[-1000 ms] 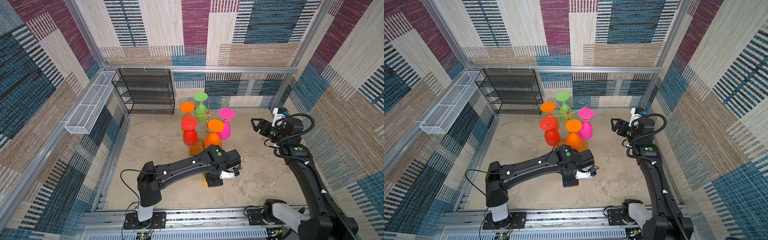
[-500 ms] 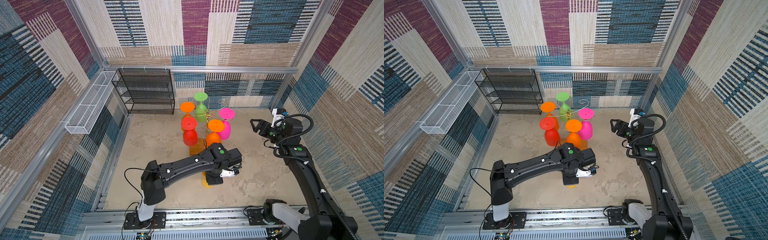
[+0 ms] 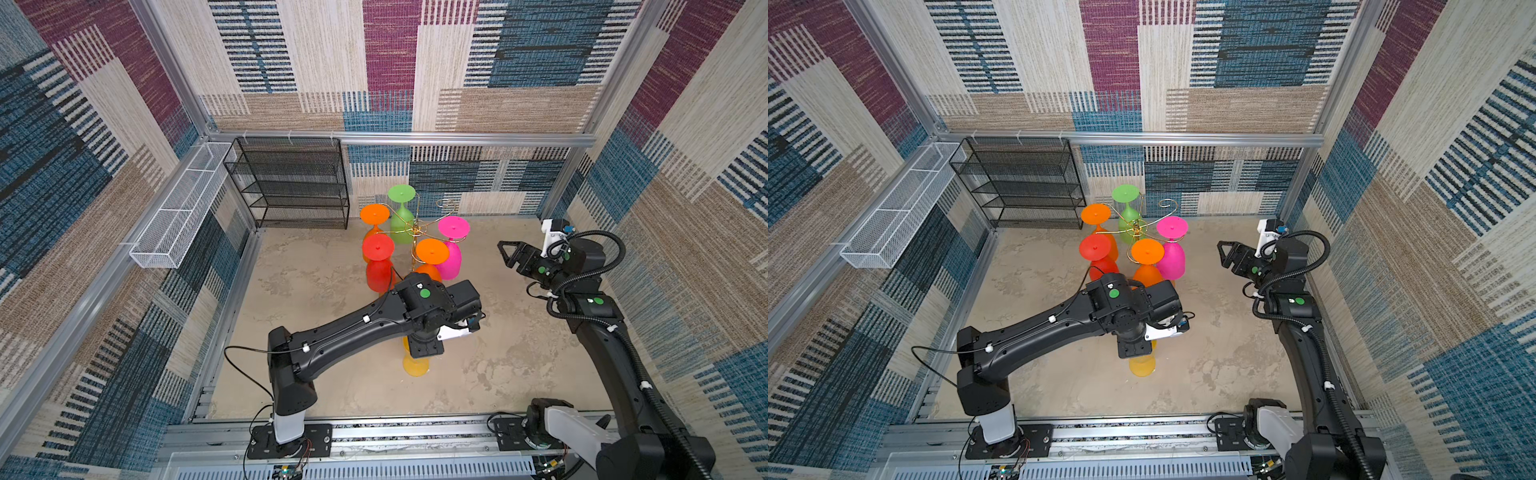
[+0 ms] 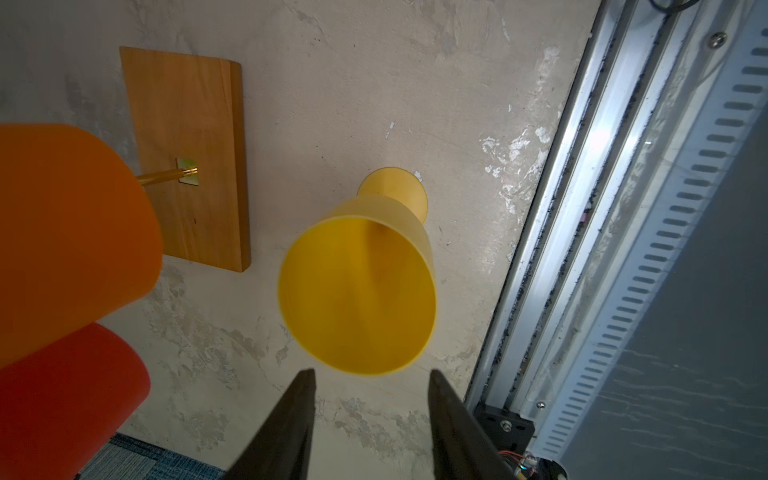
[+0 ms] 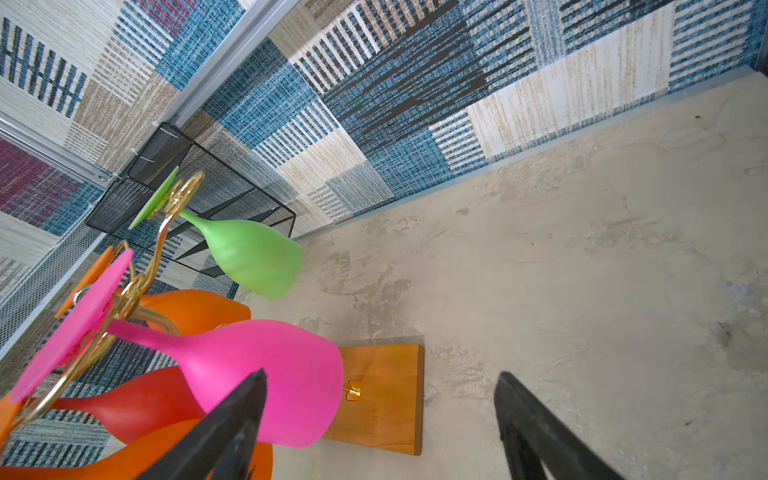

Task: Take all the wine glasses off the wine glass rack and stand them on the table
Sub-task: 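Set the yellow glass upright on the table and open the left gripper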

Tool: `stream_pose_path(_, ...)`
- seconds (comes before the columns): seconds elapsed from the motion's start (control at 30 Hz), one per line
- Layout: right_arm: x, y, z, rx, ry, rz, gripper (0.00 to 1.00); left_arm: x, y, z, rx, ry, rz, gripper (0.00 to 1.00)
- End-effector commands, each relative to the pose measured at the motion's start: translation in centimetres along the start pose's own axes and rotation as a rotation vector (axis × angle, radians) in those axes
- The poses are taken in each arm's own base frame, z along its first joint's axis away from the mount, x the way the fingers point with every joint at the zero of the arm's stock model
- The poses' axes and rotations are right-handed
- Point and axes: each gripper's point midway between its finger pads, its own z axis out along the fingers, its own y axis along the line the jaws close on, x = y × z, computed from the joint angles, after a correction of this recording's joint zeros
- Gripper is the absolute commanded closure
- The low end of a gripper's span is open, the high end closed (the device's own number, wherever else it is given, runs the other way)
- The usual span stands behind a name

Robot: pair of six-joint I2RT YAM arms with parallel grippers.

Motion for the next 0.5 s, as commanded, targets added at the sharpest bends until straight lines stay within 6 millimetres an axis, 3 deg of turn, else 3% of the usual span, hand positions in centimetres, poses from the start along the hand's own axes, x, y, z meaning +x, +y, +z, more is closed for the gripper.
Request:
stream_pose_path(0.0,-1.3,2.7,-0.7,-0.115,-0.033,0.002,0.13,1.2,0.4,-2.5,-0.031,-0.039,-0.053,0.52)
stream_pose_path(0.13,-1.7,5.5,-1.6,-0.245,-0.015,0.028,0.15,2.8,0.9,-5.9,-0.069,-0.133,-0.136,0.52)
stream_pose_path(0.33,-2.5,9.1,-3.1,-0.420,0.001,0.071,0.18,6.0,4.1,-12.9,-0.261,-0.391,-0.347,0.52)
stream_pose_path(0.47,-2.3,10.1,-3.2,-0.492,0.033,0.104,0.20,8.2,6.7,-17.9,-0.415,-0.661,-0.496,0.51)
